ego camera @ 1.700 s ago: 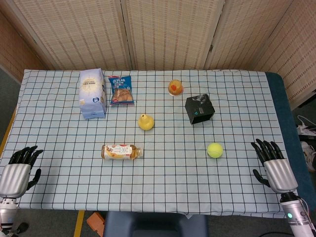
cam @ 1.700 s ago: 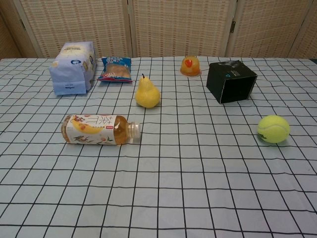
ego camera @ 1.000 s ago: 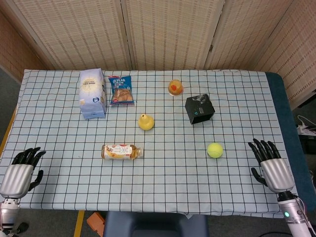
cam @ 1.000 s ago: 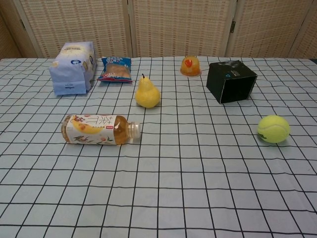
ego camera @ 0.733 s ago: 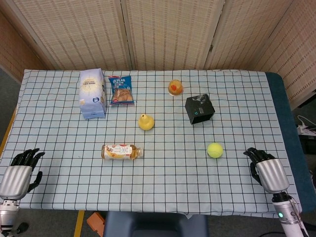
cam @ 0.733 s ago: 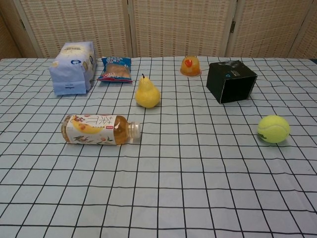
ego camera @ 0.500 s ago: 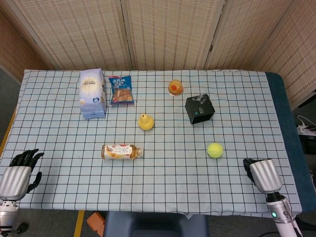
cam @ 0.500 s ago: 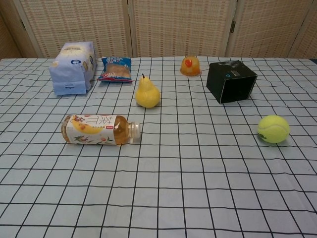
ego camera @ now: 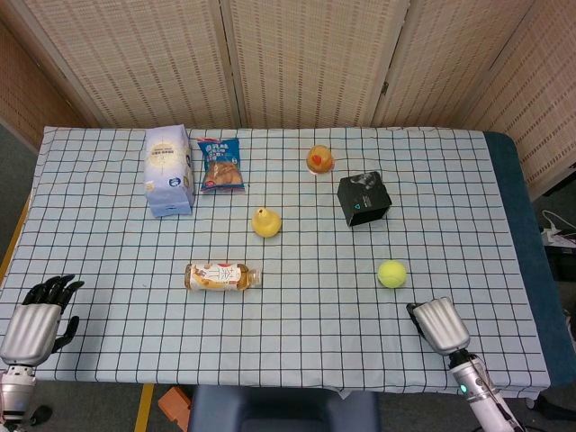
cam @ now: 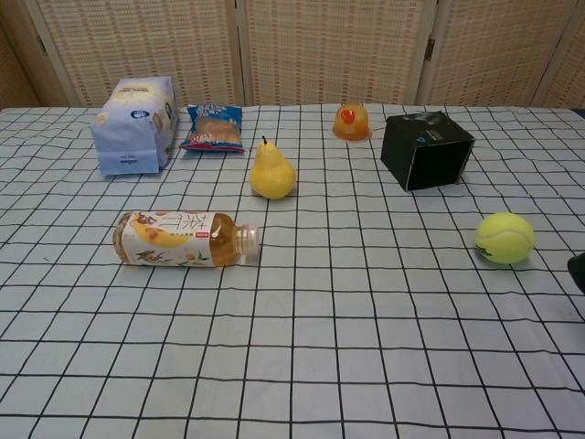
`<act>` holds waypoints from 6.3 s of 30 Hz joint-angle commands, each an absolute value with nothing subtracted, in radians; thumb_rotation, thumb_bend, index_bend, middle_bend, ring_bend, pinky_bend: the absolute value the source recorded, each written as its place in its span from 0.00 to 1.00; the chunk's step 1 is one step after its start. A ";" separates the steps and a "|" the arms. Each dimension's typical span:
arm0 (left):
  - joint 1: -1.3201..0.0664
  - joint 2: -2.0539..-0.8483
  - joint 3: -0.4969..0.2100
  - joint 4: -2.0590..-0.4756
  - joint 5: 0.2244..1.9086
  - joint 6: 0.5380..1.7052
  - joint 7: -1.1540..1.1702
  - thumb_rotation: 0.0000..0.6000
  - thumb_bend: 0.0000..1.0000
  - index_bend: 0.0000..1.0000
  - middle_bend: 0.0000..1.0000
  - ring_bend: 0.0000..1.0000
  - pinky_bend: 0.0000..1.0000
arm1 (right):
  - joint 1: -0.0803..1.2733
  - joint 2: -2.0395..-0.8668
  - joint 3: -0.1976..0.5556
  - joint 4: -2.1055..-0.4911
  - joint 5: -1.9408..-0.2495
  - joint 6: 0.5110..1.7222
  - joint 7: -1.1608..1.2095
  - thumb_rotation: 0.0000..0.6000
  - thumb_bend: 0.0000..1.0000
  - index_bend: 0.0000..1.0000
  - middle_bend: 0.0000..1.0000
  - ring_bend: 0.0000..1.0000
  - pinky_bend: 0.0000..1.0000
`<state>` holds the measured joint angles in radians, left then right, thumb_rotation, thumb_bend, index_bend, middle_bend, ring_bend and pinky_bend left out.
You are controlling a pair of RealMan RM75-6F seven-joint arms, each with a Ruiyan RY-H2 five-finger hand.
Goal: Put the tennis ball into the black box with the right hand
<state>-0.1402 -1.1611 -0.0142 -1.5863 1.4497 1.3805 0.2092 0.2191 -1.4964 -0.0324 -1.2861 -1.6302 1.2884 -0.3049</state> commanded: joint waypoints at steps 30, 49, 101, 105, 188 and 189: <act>-0.155 -1.160 0.001 -1.593 1.449 1.342 0.221 1.00 0.46 0.21 0.14 0.10 0.18 | 0.386 -1.798 0.037 -0.887 -1.574 1.162 -0.134 1.00 0.97 1.00 0.93 0.96 1.00; -0.161 -1.161 0.010 -1.596 1.450 1.327 0.225 1.00 0.46 0.21 0.14 0.10 0.18 | 0.436 -1.783 0.055 -0.850 -1.542 1.140 -0.120 1.00 0.97 1.00 0.93 0.96 1.00; -0.173 -1.170 0.026 -1.609 1.440 1.296 0.271 1.00 0.46 0.21 0.14 0.10 0.19 | 0.578 -1.747 0.065 -0.675 -1.496 1.004 0.045 1.00 0.97 1.00 0.93 0.96 1.00; -0.173 -1.171 0.024 -1.607 1.434 1.294 0.272 1.00 0.46 0.21 0.15 0.10 0.19 | 0.590 -1.782 0.058 -0.609 -1.510 1.016 0.091 1.00 0.97 1.00 0.93 0.95 1.00; -0.178 -1.174 0.033 -1.609 1.436 1.290 0.285 1.00 0.46 0.21 0.15 0.11 0.19 | 0.614 -1.896 0.021 -0.386 -1.553 1.090 0.496 1.00 0.20 0.00 0.00 0.00 0.46; -0.177 -1.174 0.032 -1.609 1.435 1.291 0.285 1.00 0.46 0.21 0.15 0.11 0.19 | 0.612 -1.894 0.020 -0.388 -1.554 1.099 0.492 1.00 0.20 0.00 0.00 0.00 0.46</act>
